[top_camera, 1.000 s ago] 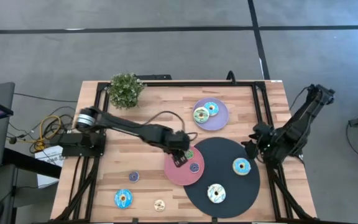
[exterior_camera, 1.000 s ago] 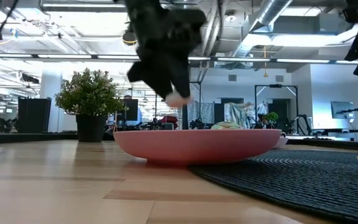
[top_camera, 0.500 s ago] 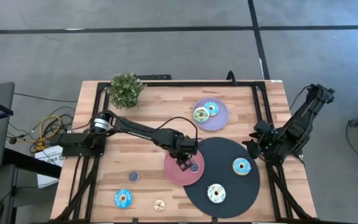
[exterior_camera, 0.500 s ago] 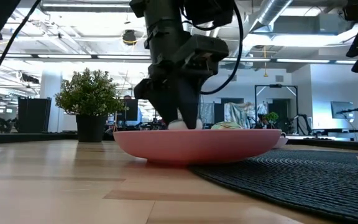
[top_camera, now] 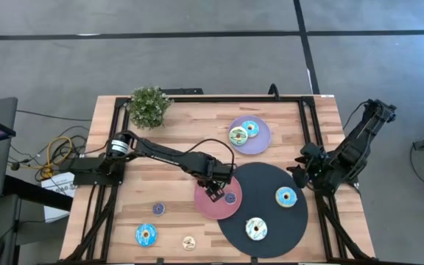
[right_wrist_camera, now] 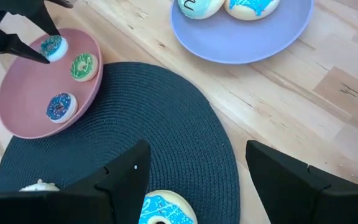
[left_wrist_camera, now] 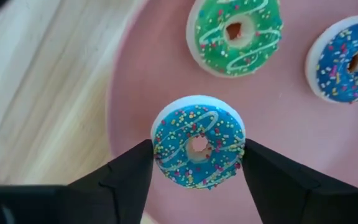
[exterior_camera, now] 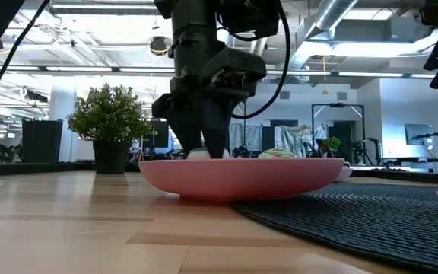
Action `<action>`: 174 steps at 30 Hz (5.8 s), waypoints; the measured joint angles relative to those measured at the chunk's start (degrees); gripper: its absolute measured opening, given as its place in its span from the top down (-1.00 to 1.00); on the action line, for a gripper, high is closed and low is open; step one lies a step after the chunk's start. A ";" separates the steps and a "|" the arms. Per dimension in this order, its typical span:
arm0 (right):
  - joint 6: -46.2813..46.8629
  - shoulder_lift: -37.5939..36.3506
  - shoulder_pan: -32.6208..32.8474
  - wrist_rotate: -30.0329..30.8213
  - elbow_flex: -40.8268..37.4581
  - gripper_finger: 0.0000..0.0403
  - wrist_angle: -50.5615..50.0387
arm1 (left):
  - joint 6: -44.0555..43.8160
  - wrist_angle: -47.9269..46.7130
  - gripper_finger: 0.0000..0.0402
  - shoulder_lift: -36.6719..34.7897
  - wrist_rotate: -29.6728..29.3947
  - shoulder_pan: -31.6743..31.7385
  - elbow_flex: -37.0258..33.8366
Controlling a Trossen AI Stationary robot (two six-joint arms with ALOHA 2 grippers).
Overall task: Pick & Place donuts
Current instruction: Put the small blue donut on the purple plate, then put the right big blue donut on the purple plate
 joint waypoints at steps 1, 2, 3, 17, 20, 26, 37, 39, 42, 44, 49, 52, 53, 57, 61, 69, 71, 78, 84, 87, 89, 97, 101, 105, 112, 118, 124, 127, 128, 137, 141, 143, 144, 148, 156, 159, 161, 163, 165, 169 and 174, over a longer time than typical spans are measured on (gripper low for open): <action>0.00 0.00 0.00 0.00 0.00 -0.27 0.26 | -0.01 -0.20 -0.19 -0.02 0.03 0.00 0.00; 0.00 0.00 0.00 0.00 0.00 -0.27 0.53 | 0.06 -0.46 -0.22 -0.02 0.05 0.02 0.00; 0.00 0.00 0.00 0.00 0.00 -0.27 0.74 | 0.24 -0.89 -0.25 -0.03 0.05 0.02 0.00; 0.02 0.02 -2.12 -0.13 0.00 -0.27 3.75 | 6.08 -2.31 -0.28 -6.84 -5.60 -0.11 -0.02; 0.02 0.02 -3.20 -0.13 0.02 -0.27 4.59 | 8.14 -2.34 -0.10 -10.18 -8.24 -0.11 -0.02; 0.58 0.02 -6.87 -0.12 0.02 -0.27 6.12 | 16.41 -2.38 0.67 -15.64 -11.32 -1.24 -0.23; -15.54 4.15 -14.84 3.04 0.04 -0.27 37.64 | 21.15 -7.79 0.99 -21.72 -18.05 -9.25 -3.08; -21.86 6.46 -15.98 3.75 0.04 -0.27 46.22 | 20.00 -5.38 1.00 -24.62 -17.46 -10.28 -7.53; -29.62 10.70 -17.91 3.69 0.06 -0.27 58.73 | 16.47 1.54 1.00 -30.76 -16.45 -12.17 -17.09; -32.39 13.58 -19.29 2.93 1.25 -0.27 62.75 | 13.95 8.11 1.00 -35.97 -15.82 -13.67 -24.41; -32.12 21.10 -22.95 -3.58 9.53 -0.27 54.99 | 9.12 24.38 1.00 -50.04 -15.94 -17.31 -42.29; -27.27 25.79 -24.87 -9.39 16.68 -0.27 41.02 | 8.00 32.27 1.00 -57.95 -16.01 -18.68 -50.39; -24.91 27.36 -25.38 -11.36 18.88 -0.27 34.82 | 7.68 33.88 1.00 -60.58 -16.03 -18.93 -52.59; -17.24 32.29 -25.84 -19.54 24.20 -0.27 14.84 | 5.61 35.65 1.00 -68.34 -16.20 -18.86 -58.22; -13.11 33.98 -23.48 -27.32 23.54 -0.27 7.60 | 5.42 35.27 1.00 -73.32 -16.29 -18.84 -60.24; -1.95 30.74 -17.01 -33.47 15.05 -0.27 6.92 | 5.55 35.92 1.00 -76.00 -17.55 -18.82 -60.28; 1.11 29.26 -15.68 -35.28 12.01 -0.27 7.36 | 5.64 35.79 1.00 -75.97 -18.29 -18.82 -60.28; 10.13 23.38 -12.04 -38.29 0.48 -0.27 14.55 | 5.43 35.83 1.00 -75.97 -22.41 -18.81 -60.28; 12.57 21.35 -11.78 -39.26 -6.10 -0.27 19.20 | 3.88 36.20 1.00 -75.97 -23.57 -18.80 -60.28; 12.29 21.33 -11.78 -39.23 -6.69 -0.27 20.72 | 3.07 36.55 1.00 -75.97 -23.65 -18.80 -60.28; 11.48 21.31 -11.78 -39.24 -7.26 -0.27 21.00 | 3.02 36.55 1.00 -75.97 -23.67 -18.80 -60.28; 10.65 21.36 -12.81 -40.04 -10.88 -0.27 26.16 | 2.91 36.63 1.00 -75.95 -24.34 -18.80 -60.28; 10.58 21.40 -12.81 -40.65 -11.94 -0.27 26.34 | 2.91 36.68 1.00 -75.95 -24.39 -18.80 -60.28; 10.56 21.40 -12.81 -41.31 -13.25 -0.27 29.04 | 2.89 36.68 1.00 -75.95 -24.54 -18.79 -60.28; 10.56 21.40 -12.80 -41.29 -13.84 -0.27 30.31 | 2.89 36.68 1.00 -75.95 -24.54 -18.78 -60.28; 10.54 21.40 -12.81 -41.25 -13.84 -0.27 30.31 | 3.06 36.66 1.00 -75.95 -24.54 -18.78 -60.28; 10.51 21.42 -12.80 -41.13 -13.84 -0.24 30.32 | 4.85 36.64 1.00 -75.95 -24.97 -18.78 -60.26; 10.51 21.42 -12.81 -41.11 -13.84 -0.13 30.41 | 4.98 36.64 1.00 -75.95 -25.28 -18.78 -60.26; 10.51 21.42 -12.81 -41.09 -13.84 -0.09 30.60 | 5.01 36.62 1.00 -75.95 -25.28 -18.78 -60.26; 10.51 21.29 -12.81 -40.74 -13.76 0.24 30.99 | 5.05 36.62 1.00 -75.95 -25.46 -18.78 -60.26; 10.49 21.29 -12.80 -40.54 -12.93 0.31 30.74 | 5.06 36.57 1.00 -75.95 -25.53 -18.78 -60.26; 10.39 21.29 -12.81 -40.07 -12.14 0.32 30.07 | 5.29 36.57 1.00 -75.95 -25.59 -18.78 -60.26; 10.34 21.27 -12.79 -39.61 -11.67 0.33 29.30 | 5.59 36.57 1.00 -75.95 -25.60 -18.78 -60.26; 9.12 20.48 -12.81 -38.75 -9.75 0.33 26.37 | 5.70 36.57 1.00 -75.95 -25.61 -18.78 -60.24; 8.84 14.02 -15.03 -26.54 -6.23 0.32 21.58 | 5.71 36.57 1.00 -75.93 -25.61 -18.78 -60.24; 5.82 10.49 -19.33 -17.81 -6.21 0.33 22.20 | 5.73 36.58 1.00 -75.93 -25.61 -18.78 -60.24; 0.07 8.70 -23.65 -14.20 -6.21 0.33 23.11 | 5.73 36.58 1.00 -75.93 -25.61 -18.78 -60.24; -8.02 7.78 -28.61 -11.30 -6.21 0.34 25.62 | 5.73 36.60 1.00 -75.93 -25.62 -18.78 -60.24; -18.30 7.53 -33.77 -9.09 -6.21 0.34 29.46 | 5.73 36.60 1.00 -75.93 -26.42 -18.78 -60.24; -39.85 9.08 -43.54 -5.78 -6.16 0.34 38.22 | 5.73 36.66 1.00 -75.93 -28.53 -18.78 -60.24; -56.13 15.23 -54.40 -6.36 -6.16 0.34 43.39 | 5.73 36.66 1.00 -75.93 -29.91 -18.78 -60.24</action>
